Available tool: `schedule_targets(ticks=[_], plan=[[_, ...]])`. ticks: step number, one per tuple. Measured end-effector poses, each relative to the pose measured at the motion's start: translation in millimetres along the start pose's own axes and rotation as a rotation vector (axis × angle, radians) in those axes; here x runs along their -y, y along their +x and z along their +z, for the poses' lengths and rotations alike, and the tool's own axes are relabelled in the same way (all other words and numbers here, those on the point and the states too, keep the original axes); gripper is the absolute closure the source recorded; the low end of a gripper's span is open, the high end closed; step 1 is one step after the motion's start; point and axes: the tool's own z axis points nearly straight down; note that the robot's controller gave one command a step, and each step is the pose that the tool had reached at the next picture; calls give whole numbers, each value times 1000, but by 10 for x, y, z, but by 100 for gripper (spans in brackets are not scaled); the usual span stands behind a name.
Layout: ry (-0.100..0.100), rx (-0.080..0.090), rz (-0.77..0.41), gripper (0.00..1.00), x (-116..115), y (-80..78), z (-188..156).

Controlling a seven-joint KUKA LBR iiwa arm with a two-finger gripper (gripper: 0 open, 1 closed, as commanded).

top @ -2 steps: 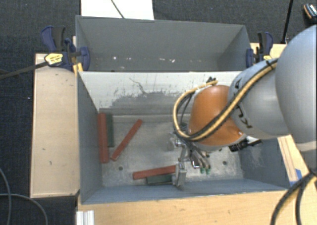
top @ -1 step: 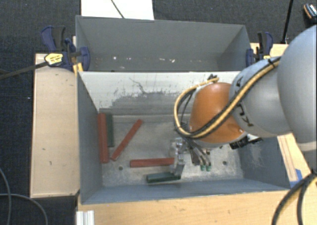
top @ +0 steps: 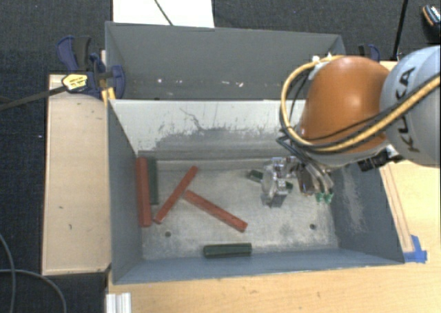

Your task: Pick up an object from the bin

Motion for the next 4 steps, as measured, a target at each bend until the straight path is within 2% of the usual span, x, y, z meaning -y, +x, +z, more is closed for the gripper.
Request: schedule_targets(ticks=[1, 2, 3, 4], plan=[[1, -9, 0, 0, -1, 18, 47], [-2, -14, -413, 0, -446, 18, 1395], [0, -5, -378, 0, -106, -509, 1504], [-2, 10, -540, 0, -625, 25, 1465]])
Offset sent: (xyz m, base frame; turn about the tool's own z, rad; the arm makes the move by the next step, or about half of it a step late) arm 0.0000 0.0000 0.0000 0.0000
